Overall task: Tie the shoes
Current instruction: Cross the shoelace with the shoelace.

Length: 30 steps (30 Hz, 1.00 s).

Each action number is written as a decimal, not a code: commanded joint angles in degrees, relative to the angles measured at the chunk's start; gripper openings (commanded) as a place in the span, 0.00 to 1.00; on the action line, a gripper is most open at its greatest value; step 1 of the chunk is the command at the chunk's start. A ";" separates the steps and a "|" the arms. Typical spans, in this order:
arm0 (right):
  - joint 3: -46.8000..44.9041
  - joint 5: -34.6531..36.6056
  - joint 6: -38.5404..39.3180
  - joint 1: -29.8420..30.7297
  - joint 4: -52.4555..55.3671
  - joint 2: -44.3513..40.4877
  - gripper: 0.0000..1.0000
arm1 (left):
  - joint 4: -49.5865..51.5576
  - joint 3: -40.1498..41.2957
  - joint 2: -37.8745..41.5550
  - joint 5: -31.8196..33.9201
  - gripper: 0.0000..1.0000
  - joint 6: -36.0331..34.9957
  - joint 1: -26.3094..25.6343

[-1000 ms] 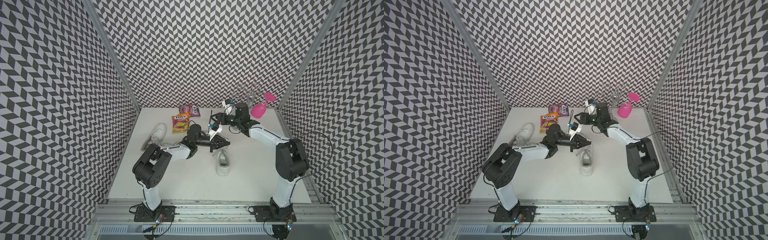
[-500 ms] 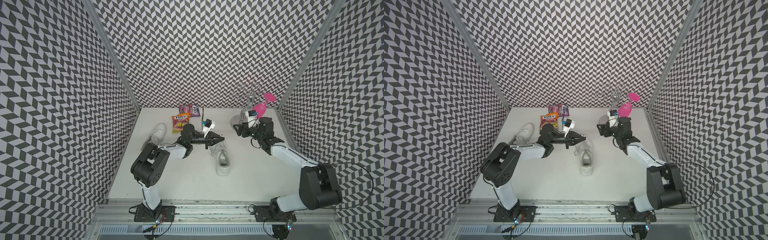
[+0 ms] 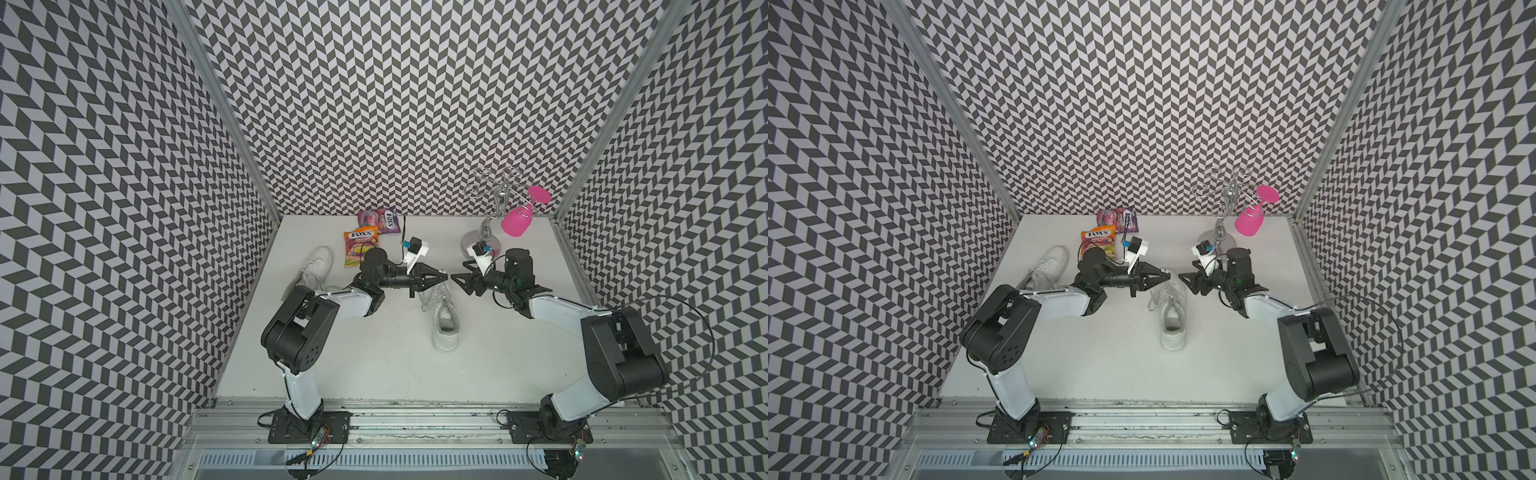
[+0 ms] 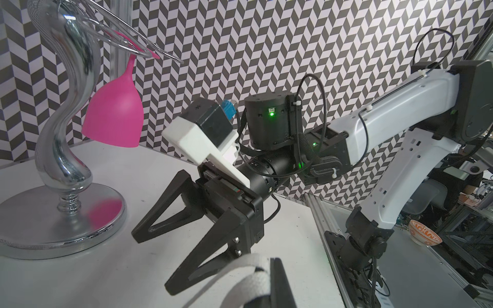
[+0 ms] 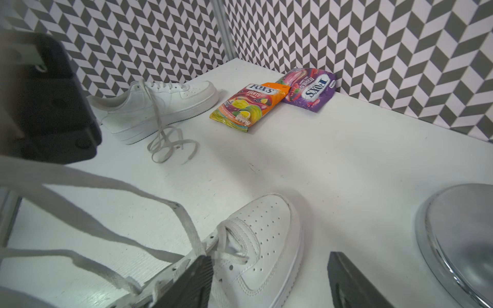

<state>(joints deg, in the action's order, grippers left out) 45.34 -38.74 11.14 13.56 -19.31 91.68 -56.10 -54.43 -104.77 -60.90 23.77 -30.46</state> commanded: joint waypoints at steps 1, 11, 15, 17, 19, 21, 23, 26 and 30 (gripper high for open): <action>2.36 -4.42 3.30 1.23 -1.24 1.63 0.73 | -1.14 0.15 1.30 0.33 0.00 0.31 0.27; 8.58 -6.89 7.41 4.53 5.58 6.93 0.77 | -0.43 -0.32 1.32 0.44 0.00 0.40 0.31; 9.45 -7.27 7.76 5.57 6.27 8.48 0.77 | -0.33 -0.41 1.32 0.35 0.00 0.40 0.24; 10.23 -7.65 7.94 6.26 6.80 9.58 0.77 | -0.20 -0.48 1.32 0.35 0.00 0.31 0.30; 11.18 -7.36 7.94 6.98 7.08 10.77 0.77 | -0.06 -0.51 1.32 0.35 0.00 0.22 0.31; 11.85 -7.40 7.28 7.53 6.44 11.53 0.77 | 0.02 -0.59 1.32 0.35 0.00 0.15 0.31; 12.30 -7.54 6.32 7.79 5.33 11.93 0.74 | 0.19 -0.64 1.32 0.35 0.00 0.05 0.30; 12.55 -7.59 4.72 7.80 3.86 11.65 0.60 | 0.64 -0.68 1.32 0.43 0.00 -0.12 0.36; 12.21 -5.10 4.06 7.26 4.48 9.28 0.28 | 1.13 -0.81 1.41 0.86 0.00 -0.13 0.57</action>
<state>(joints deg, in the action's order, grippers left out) 56.86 -45.06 16.34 21.19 -12.78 103.20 -55.40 -54.43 -104.77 -60.71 23.92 -30.33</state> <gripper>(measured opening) 0.349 0.046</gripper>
